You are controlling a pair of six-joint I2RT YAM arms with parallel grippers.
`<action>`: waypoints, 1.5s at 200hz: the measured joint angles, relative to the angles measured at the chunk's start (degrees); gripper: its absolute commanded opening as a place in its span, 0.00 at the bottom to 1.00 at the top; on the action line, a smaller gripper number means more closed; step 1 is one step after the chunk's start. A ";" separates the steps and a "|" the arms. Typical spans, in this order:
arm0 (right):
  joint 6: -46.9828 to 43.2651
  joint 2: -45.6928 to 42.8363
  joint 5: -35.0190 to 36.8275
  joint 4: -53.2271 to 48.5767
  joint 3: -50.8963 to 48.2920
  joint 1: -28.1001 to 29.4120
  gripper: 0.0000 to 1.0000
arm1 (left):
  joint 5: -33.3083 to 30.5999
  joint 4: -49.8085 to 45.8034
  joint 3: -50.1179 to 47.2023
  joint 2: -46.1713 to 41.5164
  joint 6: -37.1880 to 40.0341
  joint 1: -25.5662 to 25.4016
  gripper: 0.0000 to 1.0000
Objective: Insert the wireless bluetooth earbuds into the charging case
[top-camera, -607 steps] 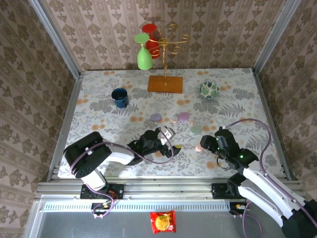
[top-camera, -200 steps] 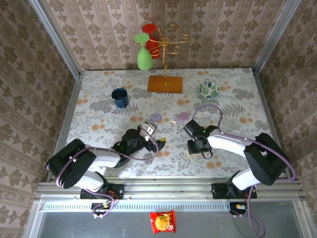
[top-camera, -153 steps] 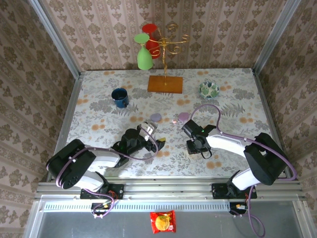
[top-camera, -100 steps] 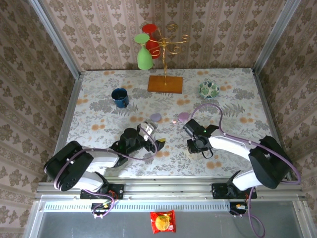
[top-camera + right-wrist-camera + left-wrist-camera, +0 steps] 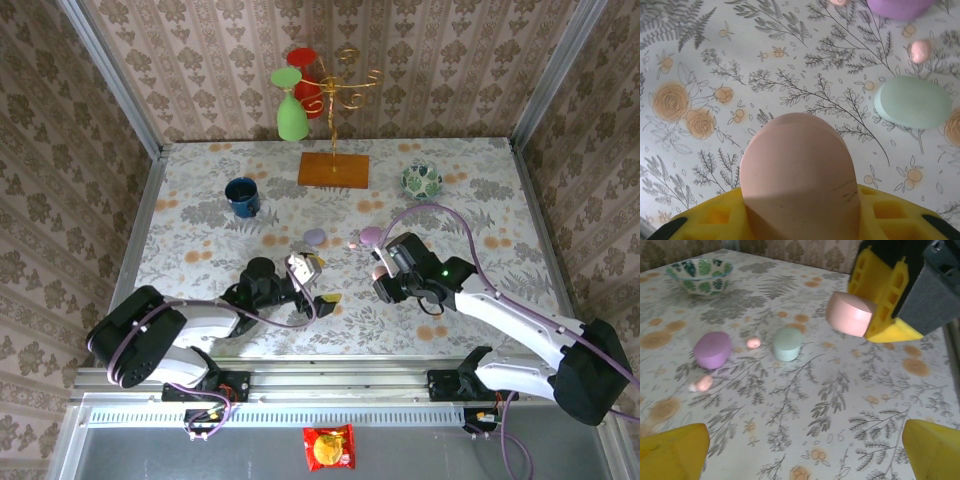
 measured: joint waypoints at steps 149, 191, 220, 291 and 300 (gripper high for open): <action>-25.73 4.07 -19.65 -7.43 9.55 1.62 0.26 | 19.30 12.72 -3.23 4.76 -0.94 0.00 0.76; -30.86 7.10 -22.99 -9.90 12.00 4.31 0.26 | 23.15 16.48 -3.21 7.39 -3.87 -0.04 0.69; -32.92 9.35 -23.78 -10.93 14.25 5.73 0.26 | 25.33 17.44 -2.64 8.87 -5.86 -0.42 0.67; -35.65 13.64 -24.11 -11.19 15.72 7.34 0.26 | 27.21 18.49 -1.70 8.87 -9.27 -1.25 0.57; -35.78 13.68 -24.17 -11.23 15.72 7.34 0.26 | 27.17 18.51 -1.70 8.87 -9.40 -1.22 0.55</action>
